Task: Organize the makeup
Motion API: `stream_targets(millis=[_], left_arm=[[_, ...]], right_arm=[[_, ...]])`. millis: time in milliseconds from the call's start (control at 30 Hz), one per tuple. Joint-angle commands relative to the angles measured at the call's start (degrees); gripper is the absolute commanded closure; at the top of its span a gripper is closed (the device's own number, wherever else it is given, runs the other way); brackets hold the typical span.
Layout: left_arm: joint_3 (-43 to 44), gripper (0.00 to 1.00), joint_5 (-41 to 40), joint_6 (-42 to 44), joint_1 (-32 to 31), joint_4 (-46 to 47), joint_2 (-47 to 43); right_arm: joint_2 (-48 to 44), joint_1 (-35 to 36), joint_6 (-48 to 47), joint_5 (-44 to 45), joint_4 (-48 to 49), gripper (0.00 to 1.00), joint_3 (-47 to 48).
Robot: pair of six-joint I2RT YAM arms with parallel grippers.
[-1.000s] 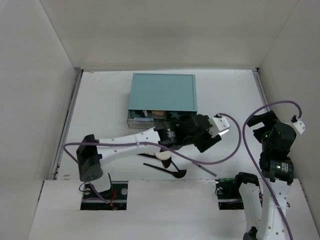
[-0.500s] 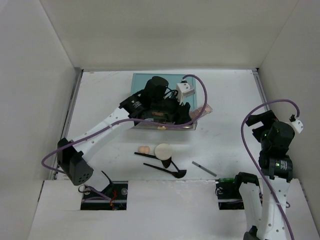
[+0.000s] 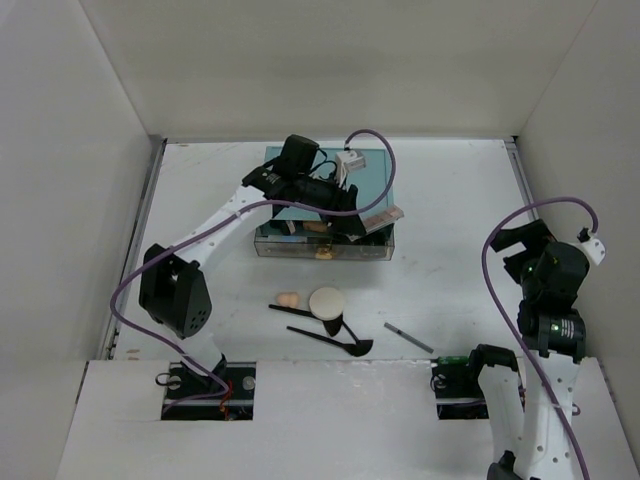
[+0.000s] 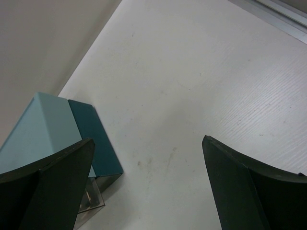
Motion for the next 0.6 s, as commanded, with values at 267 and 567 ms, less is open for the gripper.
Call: stream_targets(millis=[267,567], left_arm=[[2.0,0.82,-0.5,7.9,-1.9,-4.6,1.8],[3.2,0.79,-2.6,9.3,-1.7,-6.3,4.0]], right_arm=[[1.0,0.4,-0.2,-0.5,4.1,0.00,0.1],[-0.2,0.4,-0.2,-0.3,4.1,0.00,-0.2]])
